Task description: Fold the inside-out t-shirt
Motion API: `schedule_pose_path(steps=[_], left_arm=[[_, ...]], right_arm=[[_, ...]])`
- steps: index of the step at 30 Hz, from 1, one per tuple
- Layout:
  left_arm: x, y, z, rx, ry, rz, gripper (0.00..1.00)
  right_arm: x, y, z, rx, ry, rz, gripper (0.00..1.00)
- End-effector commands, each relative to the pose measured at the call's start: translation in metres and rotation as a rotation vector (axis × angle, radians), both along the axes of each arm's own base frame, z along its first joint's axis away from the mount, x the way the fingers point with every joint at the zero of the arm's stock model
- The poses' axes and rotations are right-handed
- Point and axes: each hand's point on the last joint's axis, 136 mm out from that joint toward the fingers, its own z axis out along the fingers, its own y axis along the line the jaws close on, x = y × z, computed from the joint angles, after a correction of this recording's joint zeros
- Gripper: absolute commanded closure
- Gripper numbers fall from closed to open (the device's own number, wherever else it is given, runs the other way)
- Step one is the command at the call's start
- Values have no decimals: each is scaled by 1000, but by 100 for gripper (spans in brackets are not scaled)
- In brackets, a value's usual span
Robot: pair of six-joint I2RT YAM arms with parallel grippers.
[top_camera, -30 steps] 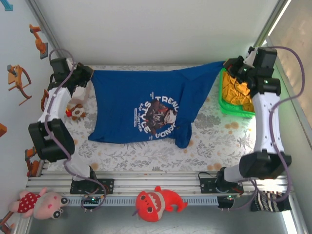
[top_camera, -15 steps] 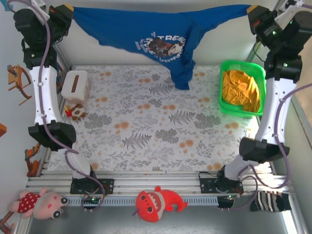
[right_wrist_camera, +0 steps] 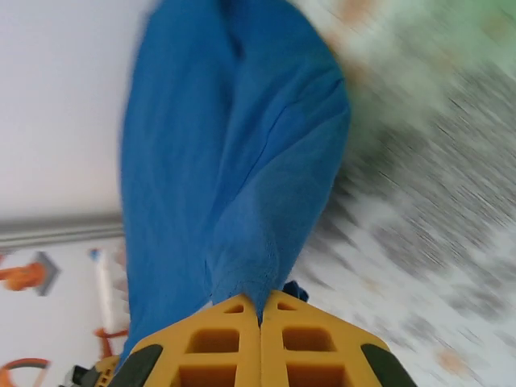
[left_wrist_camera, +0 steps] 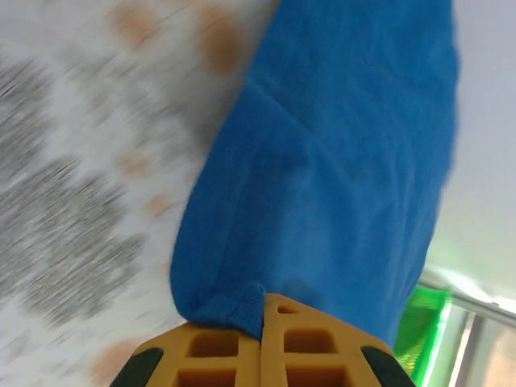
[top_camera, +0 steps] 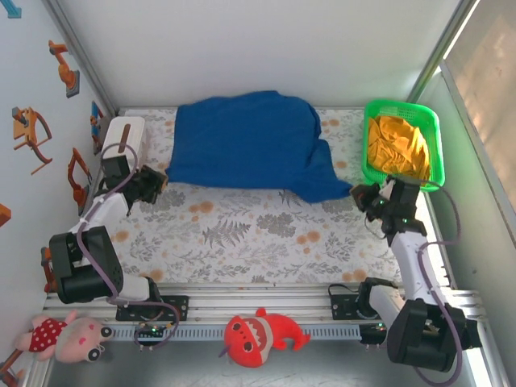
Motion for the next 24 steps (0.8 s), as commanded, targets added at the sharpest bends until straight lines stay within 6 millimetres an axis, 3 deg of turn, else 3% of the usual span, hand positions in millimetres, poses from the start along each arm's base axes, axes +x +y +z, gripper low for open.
schedule_pose_path(steps=[1,4,7,13,19,24], left_arm=[[-14,1,0,62,-16,-16,100],[-36,2,-26,83,86,-25,100],[-53,2,-39,92,146,-26,100],[-76,4,-43,136,188,-32,100],[-91,5,-43,160,200,-46,100],[-98,1,-40,141,196,-49,100]], right_arm=[[-25,-3,-32,-86,39,14,100],[-49,-4,-56,-123,116,17,100],[-66,-6,-61,-155,154,17,100],[-91,-9,-59,-193,194,1,100],[-104,-8,-61,-181,208,-23,100],[-103,-4,-36,-162,143,-25,100]])
